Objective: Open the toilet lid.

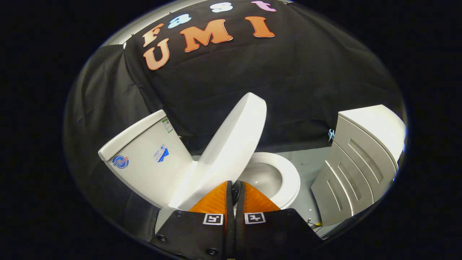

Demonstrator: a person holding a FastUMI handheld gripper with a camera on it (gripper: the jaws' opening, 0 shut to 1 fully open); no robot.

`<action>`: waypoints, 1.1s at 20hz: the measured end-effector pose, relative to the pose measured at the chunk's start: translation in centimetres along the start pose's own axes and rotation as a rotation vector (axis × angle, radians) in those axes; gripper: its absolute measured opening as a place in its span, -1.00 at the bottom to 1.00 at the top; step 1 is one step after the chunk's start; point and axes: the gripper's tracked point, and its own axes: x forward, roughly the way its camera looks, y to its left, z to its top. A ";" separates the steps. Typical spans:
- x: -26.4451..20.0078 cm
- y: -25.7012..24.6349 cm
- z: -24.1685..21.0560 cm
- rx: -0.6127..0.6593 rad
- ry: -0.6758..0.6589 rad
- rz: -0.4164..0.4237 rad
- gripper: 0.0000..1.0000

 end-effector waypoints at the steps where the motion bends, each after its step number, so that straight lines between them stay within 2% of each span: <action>1: -0.4 0.8 0.7 -0.025 -0.013 0.001 -0.85; 9: -2.1 4.6 3.2 -0.153 -0.061 0.007 -0.85; 22: -2.2 11.2 5.2 -0.326 -0.132 0.013 -0.84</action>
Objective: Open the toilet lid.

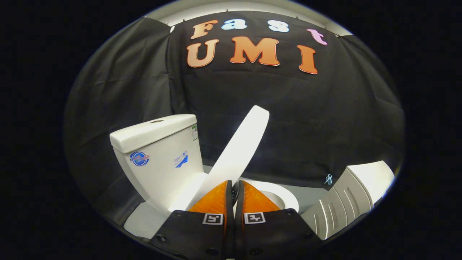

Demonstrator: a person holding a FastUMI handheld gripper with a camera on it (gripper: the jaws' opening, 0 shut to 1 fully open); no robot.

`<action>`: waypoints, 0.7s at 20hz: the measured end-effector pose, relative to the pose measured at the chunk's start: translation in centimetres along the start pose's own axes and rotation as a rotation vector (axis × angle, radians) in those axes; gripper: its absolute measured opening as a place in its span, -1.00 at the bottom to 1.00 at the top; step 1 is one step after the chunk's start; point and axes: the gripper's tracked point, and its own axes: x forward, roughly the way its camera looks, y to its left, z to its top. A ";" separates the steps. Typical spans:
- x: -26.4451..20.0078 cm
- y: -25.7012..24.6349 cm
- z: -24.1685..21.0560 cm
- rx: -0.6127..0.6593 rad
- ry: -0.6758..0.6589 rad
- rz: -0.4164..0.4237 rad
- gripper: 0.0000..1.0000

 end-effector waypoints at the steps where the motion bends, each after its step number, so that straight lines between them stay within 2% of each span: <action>1: 0.1 0.4 0.3 -0.003 -0.004 0.004 -0.85; 14: 0.8 6.6 3.3 -0.062 -0.067 0.088 -0.84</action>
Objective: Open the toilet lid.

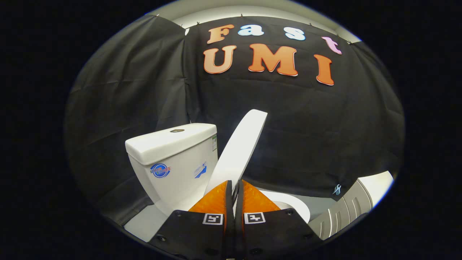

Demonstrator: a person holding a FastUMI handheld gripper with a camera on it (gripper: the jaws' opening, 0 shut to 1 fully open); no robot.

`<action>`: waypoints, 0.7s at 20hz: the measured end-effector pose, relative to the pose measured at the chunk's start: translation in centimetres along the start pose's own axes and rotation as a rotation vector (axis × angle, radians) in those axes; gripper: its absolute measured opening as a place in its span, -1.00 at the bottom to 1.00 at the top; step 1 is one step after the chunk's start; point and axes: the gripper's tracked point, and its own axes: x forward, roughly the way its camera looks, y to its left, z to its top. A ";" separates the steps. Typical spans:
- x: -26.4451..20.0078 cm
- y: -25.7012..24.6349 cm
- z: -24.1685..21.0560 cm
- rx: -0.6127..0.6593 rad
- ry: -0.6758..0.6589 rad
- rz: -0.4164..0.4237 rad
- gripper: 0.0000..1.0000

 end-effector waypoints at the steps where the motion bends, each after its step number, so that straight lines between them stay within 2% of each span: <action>1: 0.0 0.5 0.2 -0.012 -0.005 0.004 -0.84; 5: 0.5 2.2 0.7 -0.029 -0.028 0.037 -0.84; 10: 1.1 4.1 1.4 0.032 -0.022 0.065 -0.85; 14: 1.7 6.7 1.8 -0.019 -0.026 0.084 -0.84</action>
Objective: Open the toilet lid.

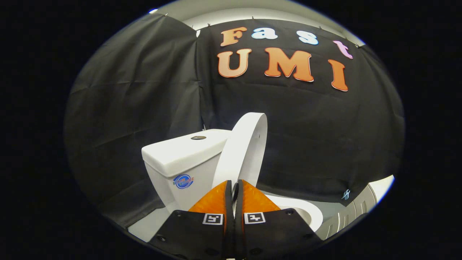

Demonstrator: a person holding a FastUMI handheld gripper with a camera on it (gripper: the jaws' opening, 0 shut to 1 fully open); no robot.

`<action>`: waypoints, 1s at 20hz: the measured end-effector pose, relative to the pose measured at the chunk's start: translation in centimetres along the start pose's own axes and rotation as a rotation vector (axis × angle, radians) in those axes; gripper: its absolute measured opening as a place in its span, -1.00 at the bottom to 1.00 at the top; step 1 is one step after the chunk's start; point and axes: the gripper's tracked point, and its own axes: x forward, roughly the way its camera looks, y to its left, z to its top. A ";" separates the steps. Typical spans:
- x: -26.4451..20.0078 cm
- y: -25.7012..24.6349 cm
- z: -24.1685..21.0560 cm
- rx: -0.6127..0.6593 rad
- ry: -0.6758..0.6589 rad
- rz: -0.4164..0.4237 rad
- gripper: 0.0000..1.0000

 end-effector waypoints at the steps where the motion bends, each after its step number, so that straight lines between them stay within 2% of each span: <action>1: 0.1 0.6 0.1 -0.017 0.003 0.010 -0.84; 10: 1.9 4.7 0.5 -0.132 0.019 0.071 -0.84; 20: 2.6 7.0 0.9 -0.215 0.019 0.084 -0.84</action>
